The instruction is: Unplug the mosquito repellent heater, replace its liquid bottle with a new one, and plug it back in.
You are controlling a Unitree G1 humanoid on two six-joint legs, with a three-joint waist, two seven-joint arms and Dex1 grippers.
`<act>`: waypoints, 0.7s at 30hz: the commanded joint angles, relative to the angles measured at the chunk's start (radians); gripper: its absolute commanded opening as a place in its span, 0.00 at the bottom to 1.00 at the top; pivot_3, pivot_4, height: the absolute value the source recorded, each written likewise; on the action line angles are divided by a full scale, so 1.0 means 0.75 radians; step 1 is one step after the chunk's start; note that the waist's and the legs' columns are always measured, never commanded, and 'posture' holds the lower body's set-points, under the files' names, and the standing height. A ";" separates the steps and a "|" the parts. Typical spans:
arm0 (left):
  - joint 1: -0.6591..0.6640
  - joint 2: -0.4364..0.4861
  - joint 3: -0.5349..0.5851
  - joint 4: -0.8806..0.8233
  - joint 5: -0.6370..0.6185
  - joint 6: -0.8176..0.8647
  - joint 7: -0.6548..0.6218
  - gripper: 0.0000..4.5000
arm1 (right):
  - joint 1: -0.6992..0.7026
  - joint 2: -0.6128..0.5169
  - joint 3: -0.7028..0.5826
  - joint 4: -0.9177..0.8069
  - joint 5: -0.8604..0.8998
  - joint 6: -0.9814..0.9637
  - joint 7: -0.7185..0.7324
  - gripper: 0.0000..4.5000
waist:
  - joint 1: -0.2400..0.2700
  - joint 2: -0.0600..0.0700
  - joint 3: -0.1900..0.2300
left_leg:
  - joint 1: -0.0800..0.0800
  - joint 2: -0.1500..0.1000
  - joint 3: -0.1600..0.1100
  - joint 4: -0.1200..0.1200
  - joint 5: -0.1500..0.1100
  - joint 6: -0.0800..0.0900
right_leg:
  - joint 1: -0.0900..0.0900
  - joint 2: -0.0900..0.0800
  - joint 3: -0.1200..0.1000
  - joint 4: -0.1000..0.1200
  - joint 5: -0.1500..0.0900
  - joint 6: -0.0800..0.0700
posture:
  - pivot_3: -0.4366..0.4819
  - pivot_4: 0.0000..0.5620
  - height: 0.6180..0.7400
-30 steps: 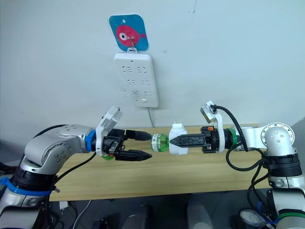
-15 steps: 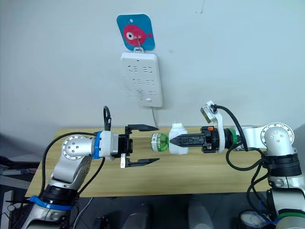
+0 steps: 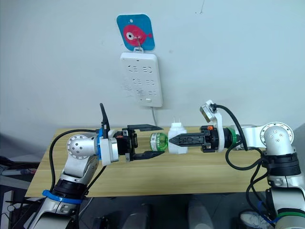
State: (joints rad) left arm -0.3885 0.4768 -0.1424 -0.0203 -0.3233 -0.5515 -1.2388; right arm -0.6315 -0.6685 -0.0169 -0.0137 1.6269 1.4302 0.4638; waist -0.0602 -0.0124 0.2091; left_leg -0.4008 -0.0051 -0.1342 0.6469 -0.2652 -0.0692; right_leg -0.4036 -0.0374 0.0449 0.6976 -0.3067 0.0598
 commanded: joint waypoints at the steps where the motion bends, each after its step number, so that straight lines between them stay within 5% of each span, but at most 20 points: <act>1: -0.001 0.008 -0.004 -0.036 -0.027 -0.022 0.007 0.50 | -0.019 -0.006 -0.023 -0.019 0.043 0.008 0.002 0.67 | 0.000 0.000 0.000 | 0.000 0.000 0.000 0.000 0.000 0.000 | 0.000 0.000 0.000 0.000 0.000 0.000 | 0.43 0.36 0.95; 6: -0.027 0.093 -0.024 -0.133 -0.113 0.212 -0.029 0.50 | -0.016 -0.010 -0.024 -0.021 0.042 0.010 0.004 0.67 | 0.000 0.000 0.000 | 0.000 0.000 0.000 0.000 0.000 0.000 | 0.000 0.000 0.000 0.000 0.000 0.000 | 0.43 0.36 0.95; 13: -0.356 0.422 -0.020 -0.204 -0.607 1.536 0.028 0.50 | -0.015 -0.020 -0.015 -0.028 0.012 0.027 0.039 0.67 | -0.013 -0.001 0.007 | 0.000 0.000 -0.003 0.000 0.001 0.001 | 0.000 0.001 -0.002 0.002 0.000 0.000 | 0.45 0.37 0.95; 18: -0.532 0.458 0.045 -0.130 -0.869 2.082 0.061 0.50 | -0.013 -0.020 -0.014 -0.028 0.000 0.025 0.057 0.67 | -0.032 -0.001 0.008 | 0.000 0.000 -0.003 -0.001 0.001 0.002 | 0.001 0.001 -0.002 0.000 0.000 0.001 | 0.45 0.37 0.95; 21: -0.528 0.474 0.085 -0.147 -0.933 2.210 0.056 0.50 | -0.009 -0.023 -0.017 -0.029 -0.008 0.022 0.062 0.67 | -0.042 0.000 0.010 | 0.000 0.000 -0.002 -0.002 0.001 0.002 | -0.001 0.002 -0.002 0.000 0.000 0.000 | 0.45 0.37 0.95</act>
State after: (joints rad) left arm -0.7739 0.8086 -0.1426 -0.1070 -0.9758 1.0745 -1.1839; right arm -0.6400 -0.6796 -0.0214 -0.0137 1.6207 1.4304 0.4958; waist -0.0914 -0.0121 0.2168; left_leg -0.4007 -0.0045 -0.1356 0.6450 -0.2647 -0.0679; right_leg -0.4045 -0.0361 0.0434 0.6976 -0.3072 0.0599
